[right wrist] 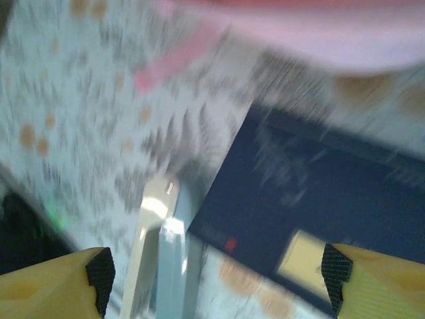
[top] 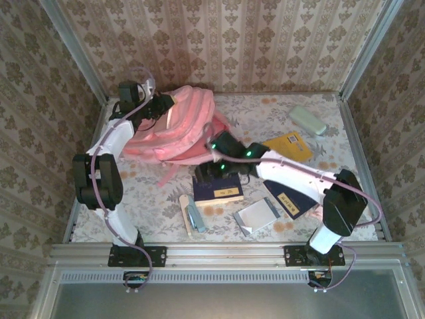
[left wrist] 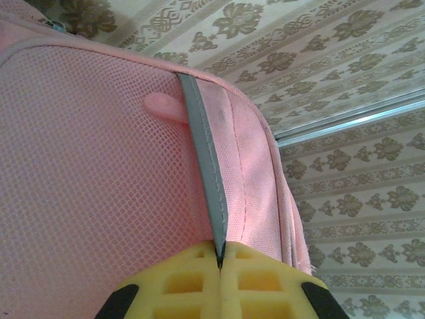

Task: Pack the student bag

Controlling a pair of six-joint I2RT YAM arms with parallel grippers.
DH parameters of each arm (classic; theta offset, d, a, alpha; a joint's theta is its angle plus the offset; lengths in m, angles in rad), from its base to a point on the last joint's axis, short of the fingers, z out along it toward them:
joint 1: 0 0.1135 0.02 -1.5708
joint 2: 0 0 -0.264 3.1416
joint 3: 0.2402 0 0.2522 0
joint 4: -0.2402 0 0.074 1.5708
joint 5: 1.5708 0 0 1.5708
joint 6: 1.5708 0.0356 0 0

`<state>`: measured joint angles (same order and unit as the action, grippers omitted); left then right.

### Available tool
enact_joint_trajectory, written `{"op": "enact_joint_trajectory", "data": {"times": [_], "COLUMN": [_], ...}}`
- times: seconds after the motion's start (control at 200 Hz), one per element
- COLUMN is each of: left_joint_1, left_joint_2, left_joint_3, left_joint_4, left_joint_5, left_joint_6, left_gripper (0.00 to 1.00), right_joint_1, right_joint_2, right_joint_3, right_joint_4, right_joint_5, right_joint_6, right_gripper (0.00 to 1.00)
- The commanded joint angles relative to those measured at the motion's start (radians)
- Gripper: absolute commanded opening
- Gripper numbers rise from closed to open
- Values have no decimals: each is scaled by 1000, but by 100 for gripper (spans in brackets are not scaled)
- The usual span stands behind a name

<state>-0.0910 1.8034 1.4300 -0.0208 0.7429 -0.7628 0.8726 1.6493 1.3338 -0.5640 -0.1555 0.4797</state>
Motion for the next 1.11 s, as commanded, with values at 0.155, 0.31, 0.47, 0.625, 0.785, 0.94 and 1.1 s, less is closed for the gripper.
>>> {"op": "enact_joint_trajectory", "data": {"times": [0.155, 0.31, 0.47, 0.625, 0.785, 0.94, 1.1], "left_joint_1": [21, 22, 34, 42, 44, 44, 46], "left_joint_2": [-44, -36, -38, -39, -42, -43, -42], "left_joint_3": [-39, -48, -47, -51, -49, -49, -49], "left_joint_4": [124, 144, 137, 144, 137, 136, 137], "left_joint_5": [-13, 3, 1, 5, 6, 9, 12], "left_joint_6": [-42, -69, -68, -78, -73, -78, -82], "left_gripper": [0, 0, 0, 0, 0, 0, 0], "right_joint_1": [172, 235, 276, 291, 306, 309, 310], "right_joint_2": [169, 305, 358, 433, 488, 547, 590], "right_joint_3": [157, 290, 351, 416, 470, 516, 555], "right_joint_4": [-210, -337, -368, -411, -433, -456, -468], "right_joint_5": [71, 122, 100, 19, -12, -25, -35], "right_joint_6": [-6, -3, -22, -41, -52, -59, -67], "right_gripper": [79, 75, 68, 55, 52, 52, 51]}}
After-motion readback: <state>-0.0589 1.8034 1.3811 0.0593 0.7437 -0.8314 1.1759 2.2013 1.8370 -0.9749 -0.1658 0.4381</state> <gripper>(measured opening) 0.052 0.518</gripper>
